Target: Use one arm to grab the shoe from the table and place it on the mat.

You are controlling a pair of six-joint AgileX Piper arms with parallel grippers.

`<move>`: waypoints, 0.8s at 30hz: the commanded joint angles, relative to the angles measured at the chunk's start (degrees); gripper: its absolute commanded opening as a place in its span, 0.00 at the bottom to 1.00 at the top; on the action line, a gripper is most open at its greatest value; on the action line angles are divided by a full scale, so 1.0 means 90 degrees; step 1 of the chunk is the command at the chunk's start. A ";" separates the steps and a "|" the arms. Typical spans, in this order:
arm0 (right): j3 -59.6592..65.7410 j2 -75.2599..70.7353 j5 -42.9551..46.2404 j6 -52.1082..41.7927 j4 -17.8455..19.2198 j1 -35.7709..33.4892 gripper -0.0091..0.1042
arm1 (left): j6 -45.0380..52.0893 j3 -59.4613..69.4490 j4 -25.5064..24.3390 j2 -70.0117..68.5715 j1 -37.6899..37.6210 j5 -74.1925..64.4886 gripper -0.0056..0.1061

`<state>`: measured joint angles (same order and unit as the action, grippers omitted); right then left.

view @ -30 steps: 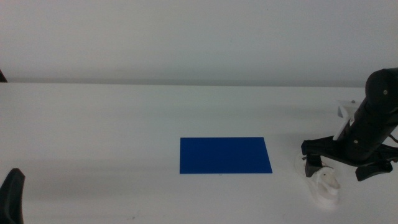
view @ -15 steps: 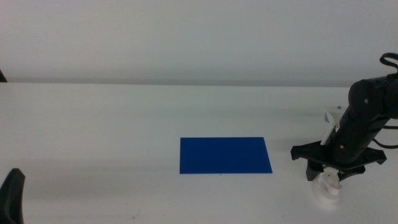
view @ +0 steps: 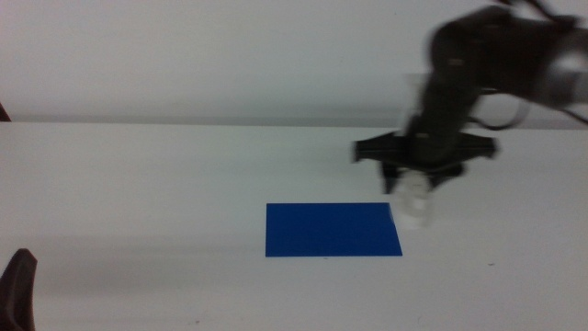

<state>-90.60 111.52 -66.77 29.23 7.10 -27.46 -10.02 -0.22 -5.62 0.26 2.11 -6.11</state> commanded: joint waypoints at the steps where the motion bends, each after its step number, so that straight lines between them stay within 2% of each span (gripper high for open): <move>1: -0.0802 0.0695 -0.0472 0.0301 -0.0060 -0.0375 0.07 | -0.0036 0.0271 0.0003 -0.0261 0.0012 0.0076 0.89; 6: -0.2019 0.1621 -0.0892 0.0712 -0.0338 -0.0771 0.07 | -0.0036 0.0271 0.0003 -0.0261 0.0012 0.0076 0.89; 12: -0.2077 0.1814 -0.0961 0.1042 -0.0355 -0.0833 0.07 | -0.0036 0.0271 0.0003 -0.0261 0.0012 0.0076 0.89; 17: -0.2077 0.1814 -0.0961 0.0892 -0.0244 -0.0891 0.07 | -0.0036 0.0271 0.0003 -0.0261 0.0012 0.0076 0.89; 20: -0.2077 0.1828 -0.0964 0.0071 -0.0297 -0.0950 0.07 | -0.0036 0.0271 0.0003 -0.0261 0.0012 0.0076 0.89; 24: -0.2077 0.1853 -0.0964 -0.2512 -0.0402 -0.1001 0.07 | -0.0036 0.0271 0.0003 -0.0261 0.0012 0.0076 0.89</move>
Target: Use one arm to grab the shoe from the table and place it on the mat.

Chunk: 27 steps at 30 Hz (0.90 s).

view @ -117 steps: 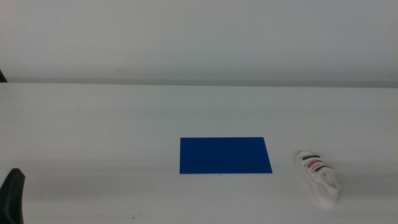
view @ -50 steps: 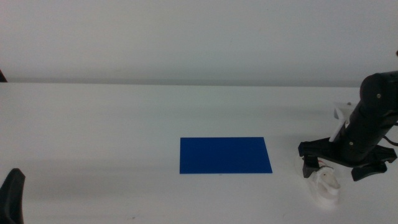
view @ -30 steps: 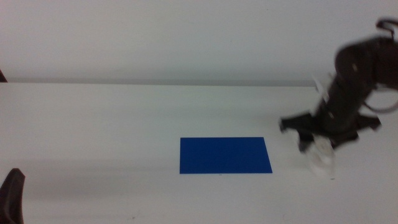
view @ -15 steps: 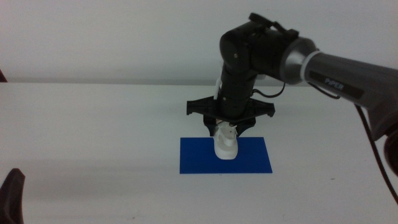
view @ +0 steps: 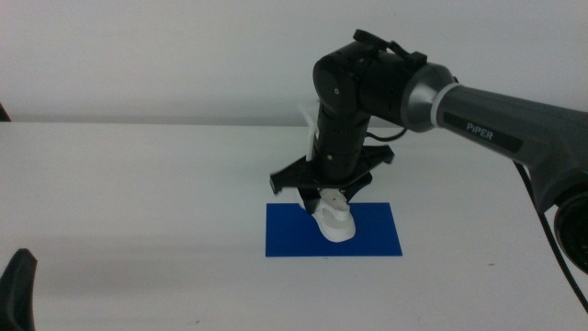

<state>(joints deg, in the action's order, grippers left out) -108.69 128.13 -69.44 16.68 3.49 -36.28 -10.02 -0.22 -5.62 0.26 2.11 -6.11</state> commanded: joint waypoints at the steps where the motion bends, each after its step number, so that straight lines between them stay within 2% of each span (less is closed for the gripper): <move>1: -0.0068 0.0007 -0.0667 -0.1674 -0.0012 -0.0022 0.07 | -0.0036 0.0271 0.0003 -0.0261 0.0012 0.0076 0.89; 3: -0.0068 0.0017 -0.0568 -0.2755 0.0042 -0.0022 0.07 | -0.0036 0.0271 0.0003 -0.0261 0.0012 0.0076 0.89; 7: -0.0068 0.0017 -0.0590 -0.3717 0.0097 -0.0022 0.07 | -0.0036 0.0271 0.0003 -0.0261 0.0012 0.0076 0.89; 10: -0.0068 0.0017 -0.0671 -0.4791 -0.0103 -0.0022 0.07 | -0.0036 0.0271 0.0003 -0.0261 0.0012 0.0076 0.89; 14: -0.0068 0.0017 -0.0671 -0.7278 -0.0506 -0.0022 0.07 | -0.0036 0.0271 0.0003 -0.0261 0.0012 0.0076 0.89; 16: -0.0068 0.0017 -0.0671 -0.7991 -0.0521 -0.0022 0.07 | -0.0036 0.0271 0.0003 -0.0261 0.0012 0.0076 0.89; 18: -0.0068 0.0017 -0.0644 -0.8214 -0.0508 0.0002 0.07 | -0.0036 0.0271 0.0003 -0.0261 0.0012 0.0076 0.89; 22: -0.0068 0.0017 -0.0616 -0.8019 -0.0508 0.0085 0.07 | -0.0036 0.0271 0.0003 -0.0261 0.0012 0.0076 0.89; 27: -0.0037 0.0045 -0.0345 -0.7365 -0.0508 0.0148 0.07 | -0.0036 0.0271 0.0003 -0.0261 0.0012 0.0076 0.89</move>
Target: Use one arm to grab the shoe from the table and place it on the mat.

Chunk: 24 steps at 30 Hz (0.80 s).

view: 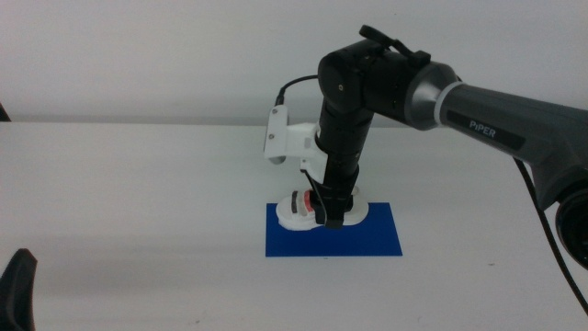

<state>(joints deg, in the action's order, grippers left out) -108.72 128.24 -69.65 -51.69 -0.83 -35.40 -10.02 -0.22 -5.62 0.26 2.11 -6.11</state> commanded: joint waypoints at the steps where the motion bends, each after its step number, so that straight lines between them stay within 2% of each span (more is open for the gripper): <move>1: -0.0018 0.0046 -0.0253 0.0393 -0.0029 0.0066 0.07 | -0.0036 0.0271 0.0003 -0.0261 0.0012 0.0076 0.89; 24: 0.0063 0.0493 -0.0116 0.0538 -0.0230 0.0119 0.07 | -0.0036 0.0271 0.0003 -0.0261 0.0012 0.0076 0.89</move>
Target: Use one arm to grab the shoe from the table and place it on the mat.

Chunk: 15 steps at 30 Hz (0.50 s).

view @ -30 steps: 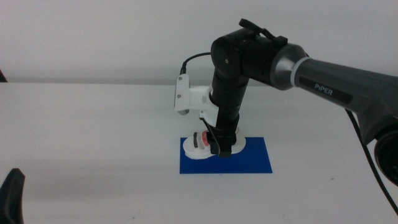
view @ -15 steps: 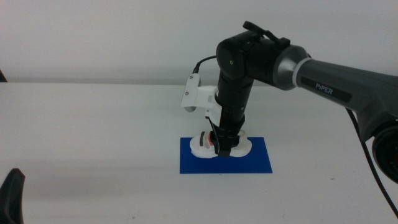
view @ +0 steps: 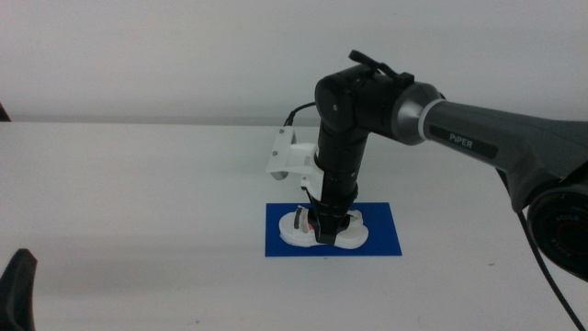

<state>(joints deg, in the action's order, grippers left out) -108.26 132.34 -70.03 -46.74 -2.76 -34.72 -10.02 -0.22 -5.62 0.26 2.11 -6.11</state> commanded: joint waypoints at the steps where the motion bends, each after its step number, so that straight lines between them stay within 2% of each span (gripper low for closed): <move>1: 0.0012 0.0049 -0.0073 -0.0013 -0.0015 0.0043 0.07 | -0.0036 0.0271 0.0003 -0.0261 0.0012 0.0076 0.89; 5: 0.0012 0.0064 -0.0073 -0.0013 -0.0045 0.0053 0.08 | -0.0036 0.0271 0.0003 -0.0261 0.0012 0.0076 0.89; 8: 0.0012 0.0064 -0.0061 0.0124 -0.0045 0.0053 0.19 | -0.0036 0.0271 0.0003 -0.0261 0.0012 0.0076 0.89; 11: 0.0012 0.0064 -0.0061 0.0124 -0.0045 0.0053 0.40 | -0.0036 0.0271 0.0003 -0.0261 0.0012 0.0076 0.89; 12: 0.0012 0.0064 -0.0049 0.0124 -0.0045 0.0053 0.58 | -0.0036 0.0271 0.0003 -0.0261 0.0012 0.0076 0.89; 14: 0.0012 0.0031 0.0030 0.0180 -0.0045 0.0053 0.73 | -0.0036 0.0271 0.0003 -0.0261 0.0012 0.0076 0.89; 15: 0.0012 -0.0023 0.0119 0.0260 -0.0045 0.0053 0.77 | -0.0036 0.0271 0.0003 -0.0261 0.0012 0.0076 0.89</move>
<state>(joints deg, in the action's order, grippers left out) -108.26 132.71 -69.88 -45.06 -3.18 -34.72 -10.02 -0.22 -5.62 0.26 2.11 -6.11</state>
